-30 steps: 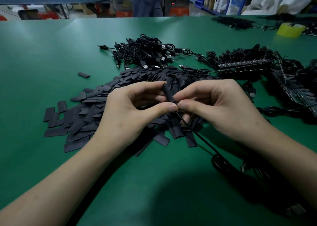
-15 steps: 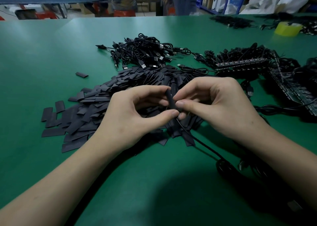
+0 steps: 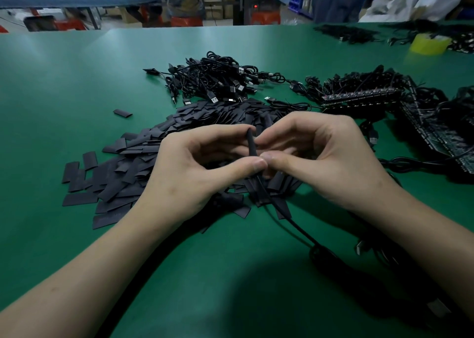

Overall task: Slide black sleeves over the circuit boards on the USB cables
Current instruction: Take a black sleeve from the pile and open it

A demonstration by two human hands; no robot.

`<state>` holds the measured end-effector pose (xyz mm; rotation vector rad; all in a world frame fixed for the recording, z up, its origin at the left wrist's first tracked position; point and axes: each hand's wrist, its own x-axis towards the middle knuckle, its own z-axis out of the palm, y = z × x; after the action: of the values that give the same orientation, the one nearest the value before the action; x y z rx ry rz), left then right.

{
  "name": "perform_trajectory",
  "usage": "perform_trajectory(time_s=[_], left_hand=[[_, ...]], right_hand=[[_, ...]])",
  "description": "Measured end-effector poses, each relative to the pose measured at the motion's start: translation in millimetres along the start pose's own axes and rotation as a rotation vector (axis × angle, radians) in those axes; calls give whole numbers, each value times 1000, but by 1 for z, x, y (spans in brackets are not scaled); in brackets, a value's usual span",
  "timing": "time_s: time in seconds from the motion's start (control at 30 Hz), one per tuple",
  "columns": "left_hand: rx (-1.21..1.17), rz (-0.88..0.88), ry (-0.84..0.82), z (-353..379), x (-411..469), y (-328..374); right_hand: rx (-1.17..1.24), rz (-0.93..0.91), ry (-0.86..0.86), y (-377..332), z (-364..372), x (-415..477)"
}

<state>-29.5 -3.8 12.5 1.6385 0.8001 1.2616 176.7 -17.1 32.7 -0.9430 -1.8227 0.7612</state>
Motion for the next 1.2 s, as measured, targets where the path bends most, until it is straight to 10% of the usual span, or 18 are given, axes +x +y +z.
perform_trajectory(time_s=[1.2], left_hand=[[231, 104, 146, 1, -2, 2]], right_hand=[[-354, -260, 96, -9, 7, -6]])
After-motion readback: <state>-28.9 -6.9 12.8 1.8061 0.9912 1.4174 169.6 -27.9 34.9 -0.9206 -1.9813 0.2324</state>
